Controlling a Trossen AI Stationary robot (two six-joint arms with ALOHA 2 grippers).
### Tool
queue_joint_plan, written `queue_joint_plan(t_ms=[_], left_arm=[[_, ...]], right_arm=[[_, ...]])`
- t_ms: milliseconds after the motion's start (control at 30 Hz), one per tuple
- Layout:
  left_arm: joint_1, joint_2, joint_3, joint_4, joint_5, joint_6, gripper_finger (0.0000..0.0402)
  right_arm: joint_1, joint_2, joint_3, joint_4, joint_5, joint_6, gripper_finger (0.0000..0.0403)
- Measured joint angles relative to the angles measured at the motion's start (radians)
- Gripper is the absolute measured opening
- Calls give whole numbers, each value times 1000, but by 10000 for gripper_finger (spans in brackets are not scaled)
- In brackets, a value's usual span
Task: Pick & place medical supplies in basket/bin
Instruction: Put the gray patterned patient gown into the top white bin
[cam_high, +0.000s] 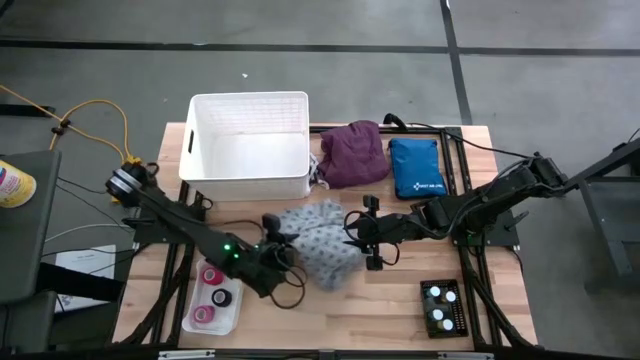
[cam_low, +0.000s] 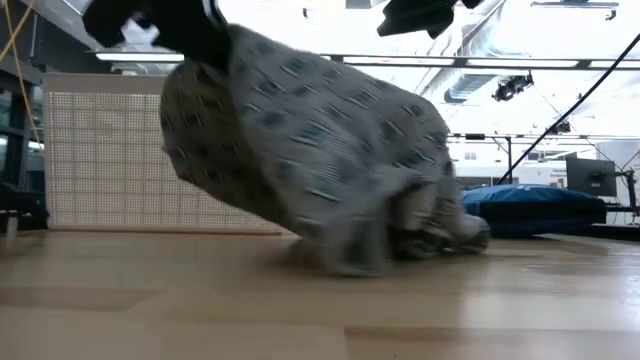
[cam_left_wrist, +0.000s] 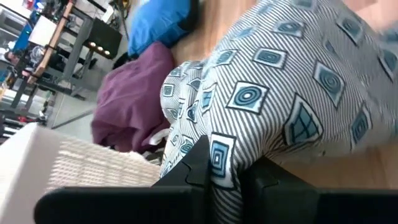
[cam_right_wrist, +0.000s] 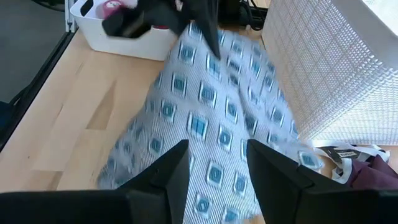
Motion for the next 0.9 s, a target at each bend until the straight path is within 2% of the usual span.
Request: queue_joint_plan(t_ms=[200,400,667,900], left_arm=[[-26,-112,0,-51,-68,25,34],[-34,-220,28,-54,-137,141,34],[-28,-323,136,-44,-314,347,34],[-17,-359,199,106,-489,567,34]], right_arm=[[0,0,0,7,0,0,148],[0,0,0,12,0,0,148],[0,0,0,14,0,0,148],[0,0,0,14,0,0,148]])
